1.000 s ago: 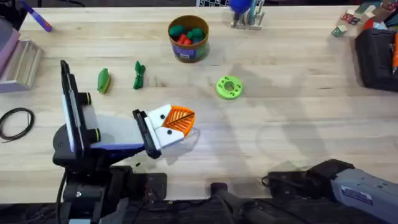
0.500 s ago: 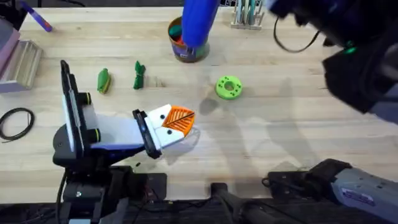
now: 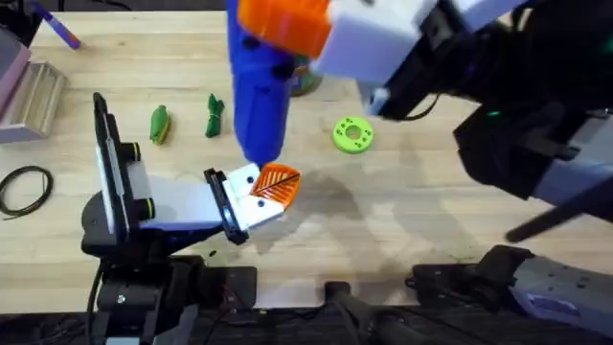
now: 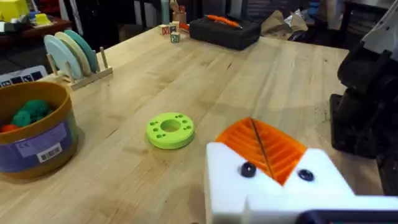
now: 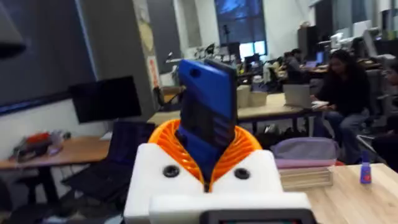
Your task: Pick up the gripper from the table and insert it into the empty holder that is missing its gripper. Then pick up a screw, insert it into the mounting hole, and use the screwdriver to tighten it. Finally, clean up the table by picking up the vegetable and placing it into the bucket.
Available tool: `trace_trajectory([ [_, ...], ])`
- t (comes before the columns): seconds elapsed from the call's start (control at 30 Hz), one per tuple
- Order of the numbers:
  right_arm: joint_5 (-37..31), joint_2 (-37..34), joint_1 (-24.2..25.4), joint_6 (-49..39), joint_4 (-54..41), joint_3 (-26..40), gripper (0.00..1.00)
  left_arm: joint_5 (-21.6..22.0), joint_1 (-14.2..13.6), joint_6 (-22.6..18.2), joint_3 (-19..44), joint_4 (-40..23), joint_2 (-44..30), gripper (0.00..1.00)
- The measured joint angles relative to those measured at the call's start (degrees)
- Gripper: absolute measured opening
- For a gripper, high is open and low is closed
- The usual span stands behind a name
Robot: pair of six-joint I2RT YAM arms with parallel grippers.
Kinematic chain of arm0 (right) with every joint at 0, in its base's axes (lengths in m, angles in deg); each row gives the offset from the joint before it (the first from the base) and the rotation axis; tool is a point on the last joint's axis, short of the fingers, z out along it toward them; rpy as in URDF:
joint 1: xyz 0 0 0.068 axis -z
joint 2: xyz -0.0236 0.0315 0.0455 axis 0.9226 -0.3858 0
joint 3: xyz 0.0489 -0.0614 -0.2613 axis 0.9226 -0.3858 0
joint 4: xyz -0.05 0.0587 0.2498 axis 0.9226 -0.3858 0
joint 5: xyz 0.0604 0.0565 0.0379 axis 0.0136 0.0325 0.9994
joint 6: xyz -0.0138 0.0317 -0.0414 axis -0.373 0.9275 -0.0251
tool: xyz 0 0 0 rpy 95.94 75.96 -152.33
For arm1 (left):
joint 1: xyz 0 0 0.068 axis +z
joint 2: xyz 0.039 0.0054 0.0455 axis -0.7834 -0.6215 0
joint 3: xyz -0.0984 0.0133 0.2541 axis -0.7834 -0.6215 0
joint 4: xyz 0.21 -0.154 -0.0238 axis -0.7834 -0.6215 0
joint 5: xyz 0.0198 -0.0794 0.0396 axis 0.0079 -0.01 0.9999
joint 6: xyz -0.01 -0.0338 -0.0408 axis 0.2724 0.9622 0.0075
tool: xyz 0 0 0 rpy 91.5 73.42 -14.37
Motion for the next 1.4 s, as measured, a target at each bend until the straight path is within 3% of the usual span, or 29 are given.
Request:
trace_trajectory([
  [0.3,7.46,-3.92,-3.65,-9.84,-0.25,0.29,0.022,0.00,0.00,-0.01,0.00,0.00,-0.01,0.005],
  [0.57,8.85,-7.35,-5.85,-18.25,-0.24,1.24,0.022,-0.26,0.00,-0.01,0.00,-0.02,0.01,0.005],
  [1.4,8.87,-8.44,-5.85,-21.36,-2.54,2.13,0.021,-0.44,0.00,0.01,0.00,-0.07,-0.01,0.005],
])
